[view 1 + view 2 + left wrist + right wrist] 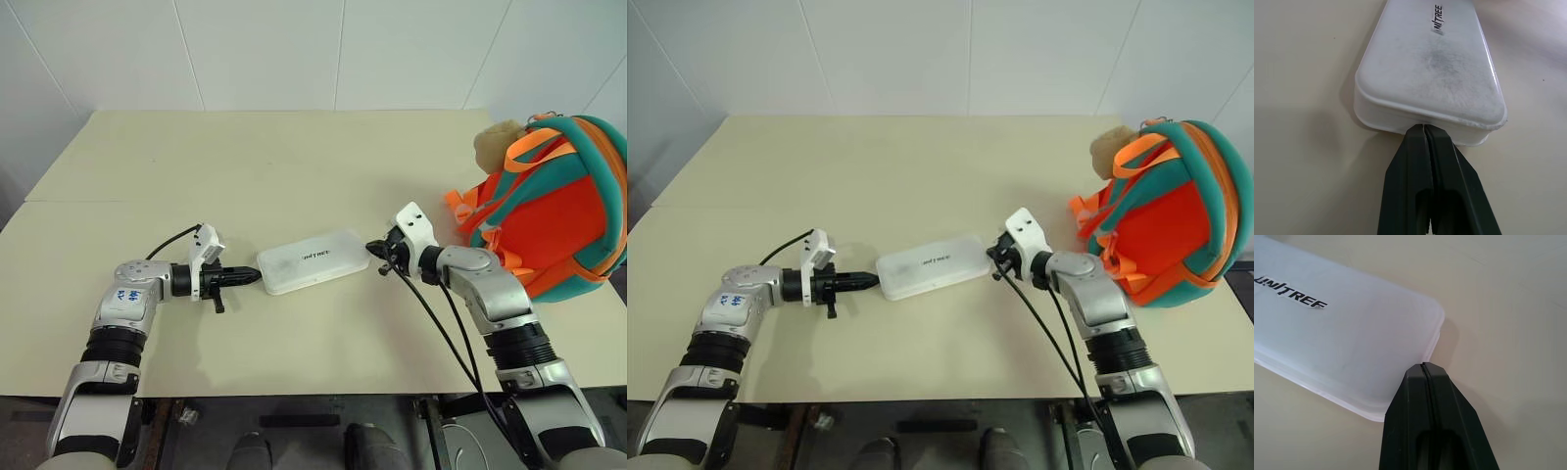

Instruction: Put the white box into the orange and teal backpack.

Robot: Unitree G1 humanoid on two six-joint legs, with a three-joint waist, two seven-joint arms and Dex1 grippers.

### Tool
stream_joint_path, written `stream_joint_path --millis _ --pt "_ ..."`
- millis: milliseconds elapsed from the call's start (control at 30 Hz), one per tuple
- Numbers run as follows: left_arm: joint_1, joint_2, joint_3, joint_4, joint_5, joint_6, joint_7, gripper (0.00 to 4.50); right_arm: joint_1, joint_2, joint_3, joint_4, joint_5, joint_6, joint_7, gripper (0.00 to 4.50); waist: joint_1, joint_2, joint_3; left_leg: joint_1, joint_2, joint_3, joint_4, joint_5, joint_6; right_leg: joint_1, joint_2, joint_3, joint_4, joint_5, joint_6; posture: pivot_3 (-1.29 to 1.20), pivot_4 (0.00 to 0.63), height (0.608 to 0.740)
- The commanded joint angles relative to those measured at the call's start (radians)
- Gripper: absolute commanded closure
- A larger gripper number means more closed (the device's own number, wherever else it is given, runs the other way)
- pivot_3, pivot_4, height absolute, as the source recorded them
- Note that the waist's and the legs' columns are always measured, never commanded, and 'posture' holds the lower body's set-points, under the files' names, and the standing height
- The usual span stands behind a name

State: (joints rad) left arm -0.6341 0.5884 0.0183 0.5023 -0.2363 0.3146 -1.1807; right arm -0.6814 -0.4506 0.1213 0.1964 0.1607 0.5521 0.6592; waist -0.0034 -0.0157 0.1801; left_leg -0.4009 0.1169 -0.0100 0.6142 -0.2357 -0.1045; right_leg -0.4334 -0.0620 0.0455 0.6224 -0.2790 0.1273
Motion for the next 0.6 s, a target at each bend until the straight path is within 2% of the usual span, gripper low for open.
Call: stream_joint_path --millis 33,300,600 --pt "0.000 -0.003 0.005 -0.040 -0.020 -0.019 -0.008 4.46 -0.026 0.003 -0.022 0.038 -0.022 -0.028 -0.027 4.50 0.002 0.000 0.000 0.000 0.000 0.000 0.000 0.000 0.000 0.000 0.000 0.000 0.000 0.000 0.000 0.00 0.150 0.740" --pt "0.002 -0.003 0.005 -0.044 -0.020 -0.026 -0.012 4.46 -0.017 0.021 0.007 0.015 -0.017 -0.006 0.016 4.50 0.000 0.000 0.000 -0.001 0.000 0.000 -0.001 0.000 0.000 -0.001 0.000 0.000 -0.001 0.000 0.000 0.00 0.150 0.740" --pt "-0.003 0.014 -0.016 -0.063 -0.018 -0.024 -0.058 4.46 0.060 -0.027 0.023 -0.253 0.058 0.136 0.129 4.50 0.000 0.000 0.000 -0.001 0.000 0.000 -0.001 0.000 0.000 -0.001 0.000 0.000 -0.001 0.000 0.000 0.00 0.150 0.740"
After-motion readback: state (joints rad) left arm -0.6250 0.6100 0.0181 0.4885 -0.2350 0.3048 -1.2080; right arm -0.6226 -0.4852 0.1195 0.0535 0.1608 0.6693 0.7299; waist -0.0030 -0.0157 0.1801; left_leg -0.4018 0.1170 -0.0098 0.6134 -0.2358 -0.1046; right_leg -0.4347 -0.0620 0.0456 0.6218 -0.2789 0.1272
